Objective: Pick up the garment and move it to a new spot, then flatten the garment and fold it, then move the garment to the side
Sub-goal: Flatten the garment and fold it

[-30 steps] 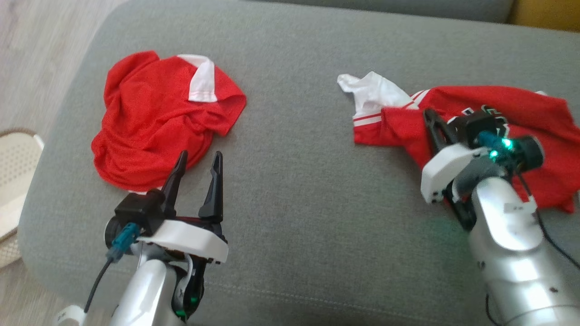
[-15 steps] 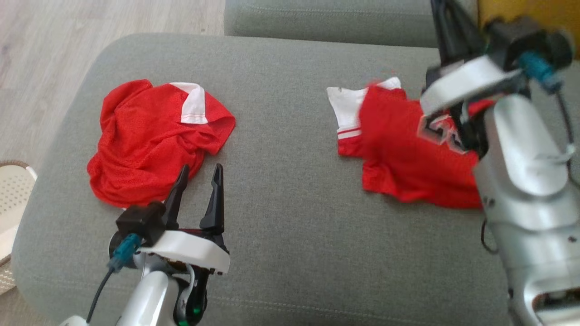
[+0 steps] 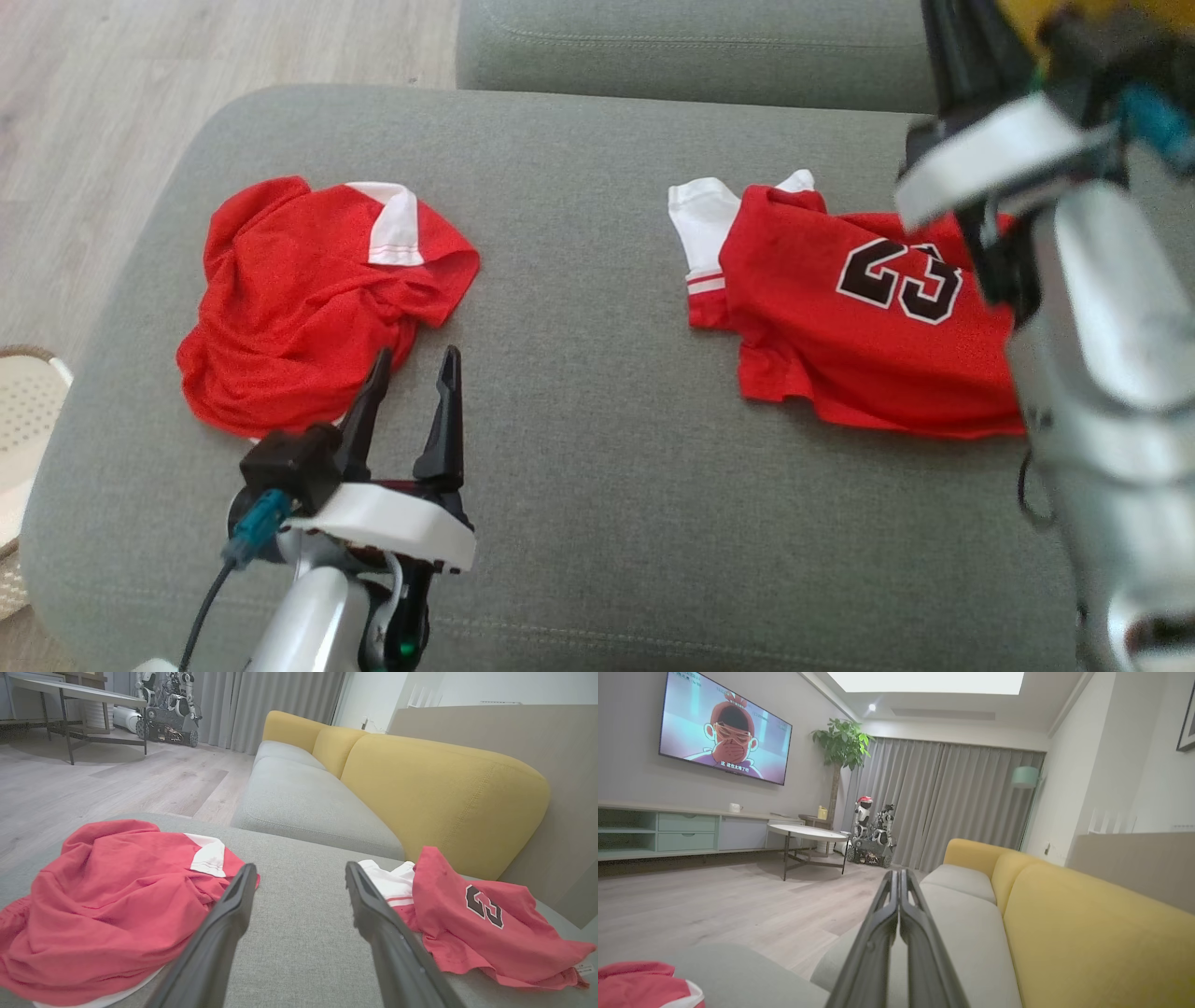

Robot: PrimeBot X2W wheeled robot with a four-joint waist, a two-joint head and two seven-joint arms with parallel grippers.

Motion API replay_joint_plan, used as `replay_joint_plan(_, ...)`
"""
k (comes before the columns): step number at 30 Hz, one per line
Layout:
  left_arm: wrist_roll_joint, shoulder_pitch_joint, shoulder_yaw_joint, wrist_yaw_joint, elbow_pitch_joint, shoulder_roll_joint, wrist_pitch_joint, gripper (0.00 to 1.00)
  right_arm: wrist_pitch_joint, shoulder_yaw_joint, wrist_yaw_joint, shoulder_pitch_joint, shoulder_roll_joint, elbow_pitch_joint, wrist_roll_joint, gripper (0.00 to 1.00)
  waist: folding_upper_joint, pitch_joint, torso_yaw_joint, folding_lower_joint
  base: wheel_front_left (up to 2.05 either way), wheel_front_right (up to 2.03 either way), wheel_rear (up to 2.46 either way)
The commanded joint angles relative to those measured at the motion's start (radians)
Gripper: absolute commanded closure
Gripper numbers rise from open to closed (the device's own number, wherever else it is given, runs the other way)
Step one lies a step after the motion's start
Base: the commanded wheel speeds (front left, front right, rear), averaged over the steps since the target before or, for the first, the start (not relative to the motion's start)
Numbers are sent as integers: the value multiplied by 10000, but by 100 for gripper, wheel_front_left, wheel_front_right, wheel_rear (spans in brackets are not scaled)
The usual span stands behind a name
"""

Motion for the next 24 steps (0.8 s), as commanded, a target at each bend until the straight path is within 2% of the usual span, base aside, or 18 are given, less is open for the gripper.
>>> replay_joint_plan(1,4,-198,354,89,-373,40,-78,0,-2,-42,-7,397,162,-452,-32,100,0,-26,-64,0,0,0,0)
replay_joint_plan(6,47,-100,568,97,-439,40,-78,0,-108,-688,-7,1977,360,-1339,-217,100,0,-119,-287,0,0,0,0)
replay_joint_plan(9,199,63,712,-21,-484,40,-78,0,-123,-1426,-7,3267,617,-2246,-436,100,0,-210,-489,0,0,0,0)
replay_joint_plan(13,268,162,794,-134,-537,40,-78,0,-83,-1934,-7,4268,861,-2867,-576,100,0,-254,-616,0,0,0,0)
replay_joint_plan(14,288,190,804,-179,-566,40,-78,0,-95,-2083,-7,4606,933,-3037,-610,77,0,-269,-647,0,0,0,0)
replay_joint_plan(15,293,221,818,-219,-607,40,-78,0,-141,-2216,-7,4940,993,-3182,-653,10,0,-294,-675,0,0,0,0)
replay_joint_plan(16,294,261,829,-239,-632,39,-78,0,-184,-2329,-7,5284,1044,-3286,-674,0,0,-330,-693,0,0,0,0)
replay_joint_plan(20,350,380,850,-215,-739,39,-78,0,-281,-2555,-7,6459,1158,-3422,-817,0,0,-370,-804,0,0,0,0)
replay_joint_plan(24,380,495,890,-183,-859,39,-78,0,-385,-2425,-7,6927,1185,-3366,-765,0,0,-357,-985,0,0,0,0)
